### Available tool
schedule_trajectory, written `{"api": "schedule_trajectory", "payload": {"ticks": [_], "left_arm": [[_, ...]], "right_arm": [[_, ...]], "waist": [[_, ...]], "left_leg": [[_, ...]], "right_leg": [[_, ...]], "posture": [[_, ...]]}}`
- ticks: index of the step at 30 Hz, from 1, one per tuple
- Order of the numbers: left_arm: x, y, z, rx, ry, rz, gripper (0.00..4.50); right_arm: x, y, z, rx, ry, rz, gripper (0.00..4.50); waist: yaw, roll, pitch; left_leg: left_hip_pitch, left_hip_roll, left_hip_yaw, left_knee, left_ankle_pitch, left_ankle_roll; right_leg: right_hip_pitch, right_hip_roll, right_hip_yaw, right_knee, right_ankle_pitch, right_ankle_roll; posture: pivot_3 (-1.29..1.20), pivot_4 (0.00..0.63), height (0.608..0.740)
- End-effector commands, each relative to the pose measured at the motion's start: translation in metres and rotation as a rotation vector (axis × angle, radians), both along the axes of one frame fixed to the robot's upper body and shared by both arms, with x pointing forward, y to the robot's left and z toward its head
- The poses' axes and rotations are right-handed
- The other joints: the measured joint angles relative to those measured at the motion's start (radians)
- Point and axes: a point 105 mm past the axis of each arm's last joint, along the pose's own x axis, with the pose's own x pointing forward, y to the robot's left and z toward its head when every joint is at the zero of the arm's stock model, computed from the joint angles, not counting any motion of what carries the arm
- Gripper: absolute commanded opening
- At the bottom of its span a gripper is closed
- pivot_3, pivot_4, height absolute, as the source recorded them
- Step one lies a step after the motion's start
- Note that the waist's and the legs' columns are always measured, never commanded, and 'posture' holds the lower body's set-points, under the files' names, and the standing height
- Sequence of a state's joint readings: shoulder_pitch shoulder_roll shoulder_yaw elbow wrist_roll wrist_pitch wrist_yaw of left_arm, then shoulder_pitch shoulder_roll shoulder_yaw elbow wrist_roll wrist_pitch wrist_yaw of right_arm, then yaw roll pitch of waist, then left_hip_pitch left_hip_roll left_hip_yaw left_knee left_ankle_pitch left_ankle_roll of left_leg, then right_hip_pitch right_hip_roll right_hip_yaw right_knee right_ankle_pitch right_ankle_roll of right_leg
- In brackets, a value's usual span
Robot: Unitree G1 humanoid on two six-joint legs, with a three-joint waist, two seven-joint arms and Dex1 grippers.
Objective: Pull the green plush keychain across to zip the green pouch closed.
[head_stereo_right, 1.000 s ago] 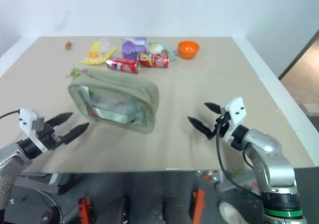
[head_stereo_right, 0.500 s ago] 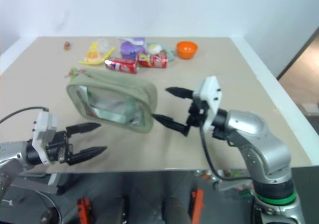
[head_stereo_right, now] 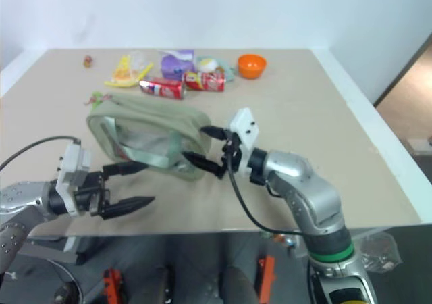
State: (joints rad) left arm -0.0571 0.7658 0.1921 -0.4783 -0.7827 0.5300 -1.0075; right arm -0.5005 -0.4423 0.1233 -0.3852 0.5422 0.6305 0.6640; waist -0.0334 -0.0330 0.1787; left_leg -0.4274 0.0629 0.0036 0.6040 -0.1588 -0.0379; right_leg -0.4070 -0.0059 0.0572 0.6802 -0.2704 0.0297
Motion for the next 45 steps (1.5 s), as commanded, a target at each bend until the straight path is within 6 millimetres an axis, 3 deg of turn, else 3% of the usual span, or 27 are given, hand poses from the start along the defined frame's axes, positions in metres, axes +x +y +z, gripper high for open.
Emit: {"api": "schedule_trajectory", "payload": {"ticks": [1,8,9,14,20,28,32,35,39,45], "left_arm": [[0.001,0.0,0.002,0.003,-0.021,0.009,4.5],[0.003,-0.003,0.001,-0.013,-0.022,0.028,4.5],[0.003,-0.003,0.0,-0.014,-0.021,0.031,4.5],[0.005,-0.003,0.0,-0.02,-0.022,0.04,4.5],[0.007,-0.006,-0.002,-0.023,-0.019,0.031,4.5],[0.008,-0.008,0.001,-0.035,-0.03,0.032,4.5],[0.007,-0.005,0.008,-0.057,-0.041,0.059,4.5],[0.009,0.0,0.026,-0.131,-0.059,0.111,4.5],[0.01,0.015,0.043,-0.177,-0.088,0.208,4.5],[0.018,0.041,0.051,-0.207,-0.13,0.36,4.5]], "right_arm": [[-0.006,0.009,0.007,0.007,-0.04,0.038,2.66],[-0.004,0.013,0.003,0.0,-0.04,0.033,0.16],[-0.004,0.013,0.003,-0.001,-0.041,0.034,0.04],[-0.003,0.0,0.01,-0.045,-0.099,0.052,0.04],[0.017,-0.048,0.038,-0.175,-0.245,0.085,0.04],[0.038,-0.094,0.028,-0.316,-0.244,0.074,0.04],[0.031,-0.1,0.016,-0.324,-0.203,0.075,0.04],[0.027,-0.103,0.008,-0.324,-0.178,0.061,0.04],[0.017,-0.099,0.008,-0.3,-0.16,0.061,0.04],[0.014,-0.095,0.009,-0.285,-0.156,0.041,0.04]], "waist": [[0.0,0.0,0.0],[0.0,0.0,0.0],[0.0,0.0,0.0],[0.0,0.0,0.0],[0.001,0.001,0.001],[0.001,0.001,0.002],[0.001,0.002,0.002],[0.001,0.002,0.002],[0.001,0.002,0.002],[0.0,0.002,0.002]], "left_leg": [[0.0,0.0,0.0,0.0,0.0,0.0],[0.0,0.0,0.0,0.0,0.0,0.0],[0.0,0.0,0.0,0.0,0.0,0.0],[0.0,0.001,0.0,0.0,0.0,0.0],[0.0,0.0,0.001,0.001,0.0,0.0],[0.0,0.0,0.001,0.0,0.0,0.001],[0.0,0.0,0.0,0.0,-0.001,0.0],[0.0,0.0,0.0,0.0,-0.001,0.0],[0.001,0.0,0.0,0.001,-0.001,0.0],[0.002,0.0,0.0,0.001,-0.001,0.0]], "right_leg": [[0.0,0.0,0.0,0.0,0.0,0.0],[0.0,0.0,0.0,0.0,0.0,0.0],[0.0,0.001,0.0,0.0,0.0,0.0],[0.0,0.001,0.0,0.0,0.0,0.0],[0.0,0.0,0.0,0.0,0.001,0.0],[0.0,0.001,0.0,0.0,0.0,-0.001],[0.0,0.001,0.001,0.0,0.0,-0.001],[0.0,0.001,0.001,0.0,0.0,-0.001],[0.001,0.001,0.0,0.0,0.0,0.0],[0.002,0.001,0.001,0.0,0.001,0.0]], "posture": [[0.0,0.15,0.74],[0.0,0.15,0.74],[0.0,0.15,0.74],[0.0,0.15,0.74],[0.0,0.15,0.74],[0.0,0.15,0.74],[0.0,0.15,0.74],[0.0,0.15,0.74],[0.0,0.15,0.74],[0.0,0.15,0.74]]}}
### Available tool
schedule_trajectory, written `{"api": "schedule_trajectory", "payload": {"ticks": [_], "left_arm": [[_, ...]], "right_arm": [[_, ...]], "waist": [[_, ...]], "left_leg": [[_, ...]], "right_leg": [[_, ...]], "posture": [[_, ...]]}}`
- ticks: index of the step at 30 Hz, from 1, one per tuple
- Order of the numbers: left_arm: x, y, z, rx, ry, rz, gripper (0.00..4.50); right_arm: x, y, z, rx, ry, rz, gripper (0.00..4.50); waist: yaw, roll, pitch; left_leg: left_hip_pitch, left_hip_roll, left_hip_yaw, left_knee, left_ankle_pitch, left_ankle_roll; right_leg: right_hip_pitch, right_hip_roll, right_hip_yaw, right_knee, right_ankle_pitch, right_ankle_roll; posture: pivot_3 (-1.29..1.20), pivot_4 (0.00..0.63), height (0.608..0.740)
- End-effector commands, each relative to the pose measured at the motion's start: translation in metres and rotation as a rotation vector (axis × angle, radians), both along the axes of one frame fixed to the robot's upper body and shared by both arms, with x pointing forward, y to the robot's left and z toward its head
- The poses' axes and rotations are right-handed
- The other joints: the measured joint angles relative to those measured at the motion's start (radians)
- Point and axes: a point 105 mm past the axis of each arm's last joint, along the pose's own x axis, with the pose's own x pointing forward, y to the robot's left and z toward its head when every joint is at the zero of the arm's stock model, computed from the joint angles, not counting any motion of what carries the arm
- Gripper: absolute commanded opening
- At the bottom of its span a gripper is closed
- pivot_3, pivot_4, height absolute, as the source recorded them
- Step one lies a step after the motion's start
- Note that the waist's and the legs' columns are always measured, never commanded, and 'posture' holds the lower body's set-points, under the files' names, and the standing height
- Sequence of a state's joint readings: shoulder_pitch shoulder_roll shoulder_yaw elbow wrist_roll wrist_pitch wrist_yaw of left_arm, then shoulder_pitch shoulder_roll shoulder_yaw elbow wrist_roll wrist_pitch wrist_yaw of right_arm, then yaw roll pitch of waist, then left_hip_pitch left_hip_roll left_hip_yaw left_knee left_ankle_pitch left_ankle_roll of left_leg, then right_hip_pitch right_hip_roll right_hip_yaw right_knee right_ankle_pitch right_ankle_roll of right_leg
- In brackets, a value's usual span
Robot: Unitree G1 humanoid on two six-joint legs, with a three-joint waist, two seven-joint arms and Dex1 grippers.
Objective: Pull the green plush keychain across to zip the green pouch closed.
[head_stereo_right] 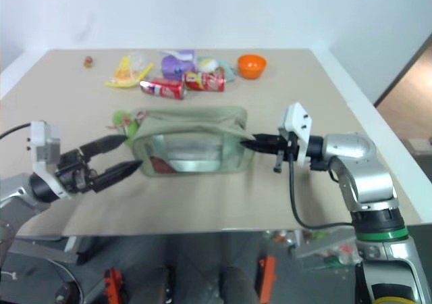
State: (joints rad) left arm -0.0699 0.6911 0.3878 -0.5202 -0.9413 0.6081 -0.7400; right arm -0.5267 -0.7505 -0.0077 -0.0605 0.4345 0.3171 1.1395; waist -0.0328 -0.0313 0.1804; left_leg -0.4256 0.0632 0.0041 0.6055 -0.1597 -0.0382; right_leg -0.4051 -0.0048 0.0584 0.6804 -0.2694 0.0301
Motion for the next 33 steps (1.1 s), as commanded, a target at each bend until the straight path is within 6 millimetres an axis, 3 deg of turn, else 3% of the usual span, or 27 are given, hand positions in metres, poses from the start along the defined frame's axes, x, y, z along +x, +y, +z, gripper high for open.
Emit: {"api": "schedule_trajectory", "payload": {"ticks": [1,6,14,25,33], "left_arm": [[0.002,0.017,0.014,-0.01,-0.061,0.099,4.5],[0.007,0.031,0.006,0.002,-0.044,0.175,4.5],[0.042,0.054,0.005,-0.052,-0.042,0.241,4.5],[0.078,0.05,-0.007,-0.108,0.066,0.134,4.5],[0.087,0.035,-0.01,-0.131,0.097,0.026,4.5]], "right_arm": [[-0.003,-0.001,0.011,0.004,-0.043,-0.01,0.04],[0.001,-0.002,0.012,0.012,-0.051,-0.033,0.04],[0.001,0.002,0.011,0.015,-0.063,-0.037,0.04],[0.001,-0.001,0.012,0.01,-0.078,-0.063,0.04],[0.0,-0.007,0.013,-0.001,-0.083,-0.088,0.04]], "waist": [[0.0,0.0,0.0],[0.0,0.0,0.0],[0.001,0.0,0.0],[0.0,0.0,0.0],[0.001,0.0,0.0]], "left_leg": [[0.0,0.0,0.0,0.0,0.0,0.0],[0.0,0.0,0.001,0.0,0.0,0.0],[0.0,0.0,0.0,0.0,0.0,0.0],[-0.001,0.0,0.001,0.0,0.0,0.0],[-0.002,0.0,0.0,0.0,0.0,0.0]], "right_leg": [[0.0,0.0,0.0,0.0,0.0,0.0],[0.0,0.0,0.001,0.0,0.0,0.0],[0.0,0.001,0.001,0.0,0.001,0.0],[-0.001,0.001,0.0,0.0,0.0,0.0],[-0.001,0.001,0.0,0.0,0.0,0.0]], "posture": [[0.0,0.15,0.74],[0.0,0.15,0.74],[0.0,0.15,0.74],[0.0,0.15,0.74],[0.0,0.15,0.74]]}}
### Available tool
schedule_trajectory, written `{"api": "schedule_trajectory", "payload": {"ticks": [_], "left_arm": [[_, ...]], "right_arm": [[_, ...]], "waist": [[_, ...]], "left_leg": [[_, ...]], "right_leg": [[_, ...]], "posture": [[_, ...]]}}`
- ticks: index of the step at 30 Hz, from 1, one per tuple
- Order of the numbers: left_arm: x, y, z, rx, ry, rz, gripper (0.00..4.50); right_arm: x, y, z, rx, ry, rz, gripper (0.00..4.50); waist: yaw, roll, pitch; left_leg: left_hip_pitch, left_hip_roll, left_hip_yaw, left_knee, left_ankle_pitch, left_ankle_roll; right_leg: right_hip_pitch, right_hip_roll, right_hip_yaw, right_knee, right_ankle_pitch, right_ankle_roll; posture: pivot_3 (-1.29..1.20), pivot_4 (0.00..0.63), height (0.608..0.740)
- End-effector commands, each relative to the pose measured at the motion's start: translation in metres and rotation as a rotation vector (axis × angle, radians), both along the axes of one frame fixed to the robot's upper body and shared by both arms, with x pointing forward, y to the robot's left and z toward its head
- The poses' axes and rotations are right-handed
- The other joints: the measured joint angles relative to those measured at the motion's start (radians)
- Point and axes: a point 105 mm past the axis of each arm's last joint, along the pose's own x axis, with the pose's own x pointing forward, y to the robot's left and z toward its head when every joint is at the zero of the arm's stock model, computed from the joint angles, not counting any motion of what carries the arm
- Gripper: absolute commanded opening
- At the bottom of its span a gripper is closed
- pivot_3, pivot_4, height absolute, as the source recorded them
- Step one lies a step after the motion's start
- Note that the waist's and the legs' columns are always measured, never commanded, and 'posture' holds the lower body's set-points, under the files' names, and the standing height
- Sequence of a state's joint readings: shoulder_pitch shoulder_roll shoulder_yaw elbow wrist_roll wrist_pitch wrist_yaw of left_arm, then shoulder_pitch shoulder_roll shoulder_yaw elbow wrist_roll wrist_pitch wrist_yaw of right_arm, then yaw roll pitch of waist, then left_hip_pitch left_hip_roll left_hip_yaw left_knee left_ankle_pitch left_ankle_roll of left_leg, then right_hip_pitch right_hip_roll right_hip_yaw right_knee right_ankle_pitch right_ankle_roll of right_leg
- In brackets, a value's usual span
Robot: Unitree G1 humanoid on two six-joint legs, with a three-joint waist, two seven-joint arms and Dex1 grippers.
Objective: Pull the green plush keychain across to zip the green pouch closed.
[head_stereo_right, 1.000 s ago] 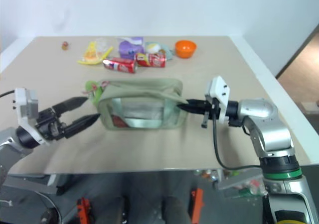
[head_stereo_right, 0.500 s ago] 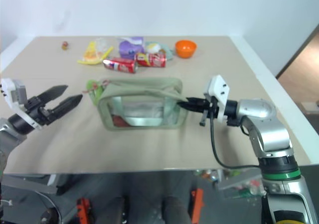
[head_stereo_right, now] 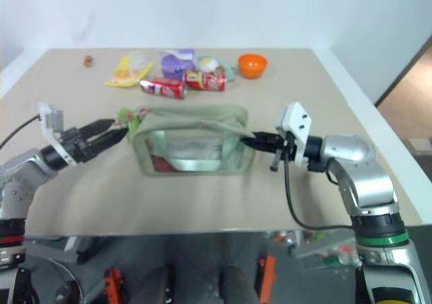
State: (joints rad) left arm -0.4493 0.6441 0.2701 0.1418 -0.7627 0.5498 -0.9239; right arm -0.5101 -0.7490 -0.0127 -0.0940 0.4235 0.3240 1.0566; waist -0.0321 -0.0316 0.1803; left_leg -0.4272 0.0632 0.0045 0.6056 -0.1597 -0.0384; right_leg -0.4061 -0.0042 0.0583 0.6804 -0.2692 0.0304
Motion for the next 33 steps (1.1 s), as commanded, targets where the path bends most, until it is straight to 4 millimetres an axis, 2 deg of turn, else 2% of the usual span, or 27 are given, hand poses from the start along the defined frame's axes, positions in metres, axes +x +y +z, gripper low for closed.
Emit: {"api": "schedule_trajectory", "payload": {"ticks": [1,2,4,7,8,9,15,16,18,20,22,25,28,30,33], "left_arm": [[0.002,-0.002,0.013,0.0,-0.059,-0.027,4.5],[0.004,-0.003,0.016,-0.009,-0.068,-0.03,4.5],[0.005,-0.004,0.019,-0.015,-0.075,-0.041,3.95],[0.008,-0.005,0.017,-0.011,-0.077,-0.044,2.99],[0.008,-0.005,0.017,-0.014,-0.079,-0.046,2.48],[0.008,-0.006,0.017,-0.017,-0.08,-0.048,2.3],[0.01,-0.007,0.021,-0.022,-0.108,-0.03,0.23],[0.01,-0.007,0.023,-0.02,-0.122,-0.026,0.02],[0.01,-0.011,0.033,0.012,-0.179,-0.022,0.02],[0.006,-0.017,0.054,0.035,-0.261,-0.031,0.02],[0.001,-0.031,0.087,0.041,-0.369,-0.059,0.02],[-0.004,-0.052,0.112,0.064,-0.45,-0.11,0.02],[-0.01,-0.083,0.114,0.131,-0.472,-0.221,0.02],[-0.01,-0.093,0.111,0.158,-0.469,-0.25,0.02],[-0.004,-0.111,0.097,0.222,-0.433,-0.307,0.02]], "right_arm": [[-0.003,-0.006,0.011,-0.013,-0.049,-0.021,0.04],[-0.004,-0.007,0.011,-0.015,-0.05,-0.022,0.04],[-0.004,-0.008,0.011,-0.015,-0.05,-0.025,0.0],[-0.004,-0.008,0.011,-0.017,-0.05,-0.031,0.0],[-0.004,-0.009,0.011,-0.018,-0.05,-0.033,0.0],[-0.003,-0.009,0.011,-0.018,-0.05,-0.034,0.0],[-0.002,-0.01,0.011,-0.023,-0.05,-0.035,0.0],[-0.002,-0.01,0.012,-0.023,-0.05,-0.035,0.0],[-0.002,-0.01,0.012,-0.022,-0.052,-0.035,0.0],[-0.002,-0.01,0.013,-0.022,-0.053,-0.033,0.0],[-0.002,-0.01,0.015,-0.021,-0.052,-0.033,0.0],[-0.002,-0.011,0.014,-0.025,-0.048,-0.031,0.0],[0.0,-0.011,0.013,-0.034,-0.047,-0.031,0.0],[0.0,-0.011,0.013,-0.035,-0.046,-0.03,0.0],[0.001,-0.009,0.013,-0.033,-0.051,-0.027,0.0]], "waist": [[0.0,0.0,0.0],[0.0,0.0,0.0],[0.0,0.0,0.0],[0.0,0.0,0.0],[0.0,0.0,0.0],[0.0,0.0,0.0],[0.0,0.0,0.0],[0.0,0.0,0.0],[0.0,0.0,0.0],[0.001,0.0,0.0],[0.006,0.0,0.0],[0.009,-0.001,0.0],[0.009,0.0,0.0],[0.009,0.0,0.0],[0.009,0.0,0.0]], "left_leg": [[0.0,0.0,0.0,0.0,0.0,0.0],[0.0,0.0,0.0,0.0,0.0,0.0],[0.0,0.0,0.0,0.0,0.0,0.0],[0.0,0.0,0.0,0.0,0.0,0.0],[0.0,0.0,0.0,0.0,0.0,0.0],[0.0,0.0,0.0,0.0,0.0,0.0],[0.0,0.0,0.0,0.0,0.0,0.0],[0.0,0.0,0.0,0.0,0.0,0.0],[0.0,0.0,0.0,0.001,0.0,0.0],[0.0,0.0,0.0,0.001,0.0,0.0],[-0.002,0.0,-0.002,0.002,0.0,0.0],[-0.003,-0.001,-0.003,0.004,0.0,0.0],[-0.002,-0.002,-0.002,0.004,0.0,0.0],[-0.002,-0.002,-0.001,0.004,0.0,0.0],[-0.002,-0.002,-0.002,0.004,0.0,0.0]], "right_leg": [[0.0,0.0,0.0,0.0,0.0,0.0],[0.0,0.0,0.0,0.0,0.0,0.0],[0.0,0.0,0.0,0.0,0.0,0.0],[0.0,0.0,0.0,0.0,0.0,0.0],[0.0,0.0,0.0,0.0,0.0,0.0],[0.0,0.0,0.0,0.0,0.0,0.0],[0.0,0.0,0.0,0.0,0.0,0.0],[0.0,0.0,0.0,0.0,0.0,0.0],[0.0,0.0,0.0,0.0,0.0,0.0],[0.0,0.0,0.0,0.0,0.0,0.0],[0.0,0.0,-0.002,0.0,0.0,0.001],[0.0,0.0,-0.002,0.0,0.001,0.002],[0.001,-0.001,0.0,0.0,0.001,0.003],[0.001,-0.001,0.001,0.0,0.001,0.003],[0.001,0.0,0.0,0.0,0.001,0.003]], "posture": [[0.0,0.15,0.74],[0.0,0.15,0.74],[0.0,0.15,0.74],[0.0,0.15,0.74],[0.0,0.15,0.74],[0.0,0.15,0.74],[0.0,0.15,0.74],[0.0,0.15,0.74],[0.0,0.15,0.74],[0.0,0.15,0.74],[0.0,0.15,0.74],[0.0,0.15,0.74],[0.0,0.15,0.74],[0.0,0.15,0.74],[0.0,0.15,0.74]]}}
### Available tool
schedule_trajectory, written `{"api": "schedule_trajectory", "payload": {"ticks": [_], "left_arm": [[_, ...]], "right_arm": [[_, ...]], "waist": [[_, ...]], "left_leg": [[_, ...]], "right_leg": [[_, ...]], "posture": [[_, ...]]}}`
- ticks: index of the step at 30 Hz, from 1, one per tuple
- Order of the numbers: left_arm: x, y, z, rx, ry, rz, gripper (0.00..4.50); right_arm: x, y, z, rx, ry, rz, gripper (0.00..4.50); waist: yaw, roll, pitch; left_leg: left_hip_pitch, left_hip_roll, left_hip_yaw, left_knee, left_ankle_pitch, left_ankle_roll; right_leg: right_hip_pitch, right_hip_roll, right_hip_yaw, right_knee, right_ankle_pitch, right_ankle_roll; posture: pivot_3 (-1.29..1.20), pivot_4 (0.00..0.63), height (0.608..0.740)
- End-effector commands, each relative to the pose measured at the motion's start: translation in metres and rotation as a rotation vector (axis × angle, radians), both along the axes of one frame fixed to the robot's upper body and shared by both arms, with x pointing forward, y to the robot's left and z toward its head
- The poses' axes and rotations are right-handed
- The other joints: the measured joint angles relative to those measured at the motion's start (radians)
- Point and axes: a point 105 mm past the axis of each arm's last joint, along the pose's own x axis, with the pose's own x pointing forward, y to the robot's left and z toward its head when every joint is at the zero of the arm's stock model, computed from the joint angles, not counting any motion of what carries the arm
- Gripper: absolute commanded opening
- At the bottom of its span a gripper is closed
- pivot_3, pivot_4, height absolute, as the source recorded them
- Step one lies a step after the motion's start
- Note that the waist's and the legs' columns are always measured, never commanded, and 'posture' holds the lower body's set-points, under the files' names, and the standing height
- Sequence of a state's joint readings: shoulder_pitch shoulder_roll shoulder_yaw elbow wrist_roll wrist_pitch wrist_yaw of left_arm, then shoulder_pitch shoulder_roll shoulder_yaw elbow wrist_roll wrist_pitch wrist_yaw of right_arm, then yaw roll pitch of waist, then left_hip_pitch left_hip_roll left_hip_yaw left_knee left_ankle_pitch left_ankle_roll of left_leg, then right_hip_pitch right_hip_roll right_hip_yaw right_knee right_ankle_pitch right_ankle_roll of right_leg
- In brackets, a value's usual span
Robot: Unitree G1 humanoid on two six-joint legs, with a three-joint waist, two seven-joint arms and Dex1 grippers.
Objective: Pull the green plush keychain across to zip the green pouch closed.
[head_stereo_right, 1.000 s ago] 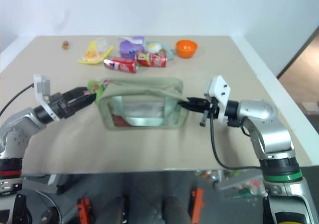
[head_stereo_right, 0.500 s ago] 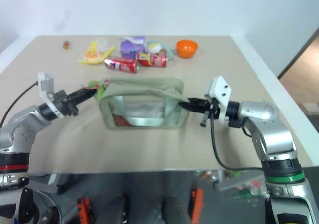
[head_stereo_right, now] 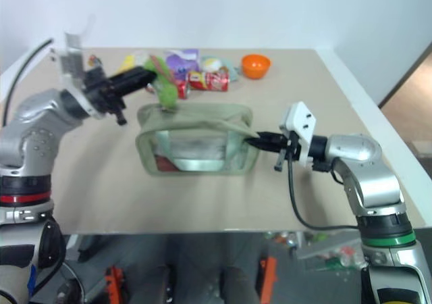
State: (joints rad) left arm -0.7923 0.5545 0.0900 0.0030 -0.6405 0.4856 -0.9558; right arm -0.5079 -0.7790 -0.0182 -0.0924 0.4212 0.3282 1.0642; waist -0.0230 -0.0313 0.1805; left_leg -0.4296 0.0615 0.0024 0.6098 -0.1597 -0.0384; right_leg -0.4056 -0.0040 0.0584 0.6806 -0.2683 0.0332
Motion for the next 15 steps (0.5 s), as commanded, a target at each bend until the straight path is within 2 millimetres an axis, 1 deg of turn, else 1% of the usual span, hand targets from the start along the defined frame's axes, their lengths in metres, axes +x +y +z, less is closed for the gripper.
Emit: {"api": "schedule_trajectory", "payload": {"ticks": [1,5,7,9,10,12,13,15], "left_arm": [[0.002,-0.016,-0.003,0.083,-0.025,-0.035,0.02],[0.006,-0.024,-0.024,0.235,-0.001,-0.081,0.02],[0.007,-0.024,-0.027,0.243,0.036,-0.098,0.02],[0.008,-0.024,-0.023,0.227,0.05,-0.107,0.68],[0.009,-0.024,-0.022,0.229,0.048,-0.109,0.91],[0.01,-0.024,-0.019,0.238,0.031,-0.108,1.72],[0.01,-0.023,-0.016,0.237,0.021,-0.102,1.95],[0.008,-0.018,-0.007,0.229,0.003,-0.096,2.67]], "right_arm": [[0.001,-0.003,0.012,-0.006,-0.054,-0.011,0.0],[0.0,-0.003,0.011,-0.009,-0.06,-0.017,0.0],[-0.001,-0.003,0.011,-0.008,-0.064,-0.02,0.0],[-0.001,-0.003,0.011,-0.005,-0.065,-0.023,0.0],[-0.002,-0.003,0.011,-0.004,-0.065,-0.024,0.0],[-0.002,-0.003,0.011,-0.003,-0.066,-0.025,0.0],[-0.002,-0.003,0.011,-0.003,-0.067,-0.025,0.0],[-0.003,-0.003,0.011,0.001,-0.068,-0.027,0.0]], "waist": [[0.0,0.0,0.0],[0.0,0.0,0.0],[0.0,0.0,0.0],[0.0,0.0,0.0],[0.0,0.0,0.0],[0.0,0.0,0.0],[0.0,0.0,0.0],[0.0,0.0,0.0]], "left_leg": [[0.0,0.0,0.0,0.0,0.0,0.0],[0.0,0.0,0.0,0.0,0.0,0.0],[0.0,0.0,0.0,0.0,0.0,0.0],[0.0,0.0,0.0,0.0,0.0,0.0],[0.0,0.0,0.0,0.0,0.0,0.0],[0.0,0.0,0.0,0.001,0.0,0.0],[0.0,0.0,0.0,0.001,0.0,0.0],[0.0,0.0,0.0,0.001,0.0,0.0]], "right_leg": [[0.0,0.0,0.0,0.0,0.0,0.0],[0.0,0.0,0.001,0.0,0.0,0.0],[0.0,0.0,0.0,0.0,0.0,0.0],[0.0,0.0,0.0,0.0,0.0,0.0],[0.0,0.0,0.0,0.0,0.0,0.0],[0.0,0.0,0.0,0.0,0.0,0.0],[0.0,0.0,0.0,0.0,0.0,0.0],[0.0,0.0,0.0,0.0,0.0,0.0]], "posture": [[0.0,0.15,0.74],[0.0,0.15,0.74],[0.0,0.15,0.74],[0.0,0.15,0.74],[0.0,0.15,0.74],[0.0,0.15,0.74],[0.0,0.15,0.74],[0.0,0.15,0.74]]}}
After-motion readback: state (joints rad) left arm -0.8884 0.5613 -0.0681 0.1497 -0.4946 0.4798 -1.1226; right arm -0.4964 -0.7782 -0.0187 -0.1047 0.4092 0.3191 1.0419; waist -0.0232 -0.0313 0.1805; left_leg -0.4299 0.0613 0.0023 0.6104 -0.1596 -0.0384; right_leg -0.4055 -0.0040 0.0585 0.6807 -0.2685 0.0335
